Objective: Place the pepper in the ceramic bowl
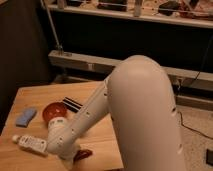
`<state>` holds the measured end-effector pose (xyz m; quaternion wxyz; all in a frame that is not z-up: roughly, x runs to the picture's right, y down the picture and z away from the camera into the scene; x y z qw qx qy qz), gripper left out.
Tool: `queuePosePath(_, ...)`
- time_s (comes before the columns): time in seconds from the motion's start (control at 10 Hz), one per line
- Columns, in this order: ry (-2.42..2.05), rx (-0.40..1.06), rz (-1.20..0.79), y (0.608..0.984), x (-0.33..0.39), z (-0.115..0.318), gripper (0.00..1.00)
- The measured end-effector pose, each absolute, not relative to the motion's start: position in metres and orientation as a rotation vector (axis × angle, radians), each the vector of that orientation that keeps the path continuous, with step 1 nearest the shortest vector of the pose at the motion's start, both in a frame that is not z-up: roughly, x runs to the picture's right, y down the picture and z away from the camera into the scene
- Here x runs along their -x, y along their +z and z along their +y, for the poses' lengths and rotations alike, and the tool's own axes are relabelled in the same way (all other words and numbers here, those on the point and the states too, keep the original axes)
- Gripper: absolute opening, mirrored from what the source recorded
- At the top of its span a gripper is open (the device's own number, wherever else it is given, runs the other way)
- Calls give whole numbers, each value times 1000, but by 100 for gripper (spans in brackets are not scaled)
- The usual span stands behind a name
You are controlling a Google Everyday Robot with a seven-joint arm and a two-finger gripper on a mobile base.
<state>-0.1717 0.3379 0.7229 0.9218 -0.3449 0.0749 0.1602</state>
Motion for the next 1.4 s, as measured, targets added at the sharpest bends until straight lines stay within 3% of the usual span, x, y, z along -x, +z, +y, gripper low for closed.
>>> queuePosePath(0.2, 344, 702, 169, 728, 170, 336, 60)
queuePosePath(0.6, 377, 711, 192, 732, 169, 335, 18)
queuePosePath(0.8, 376, 716, 200, 733, 168, 335, 2)
queuePosePath(1.2, 393, 707, 205, 732, 171, 328, 0)
queuePosePath(1.4, 437, 637, 171, 722, 182, 292, 0)
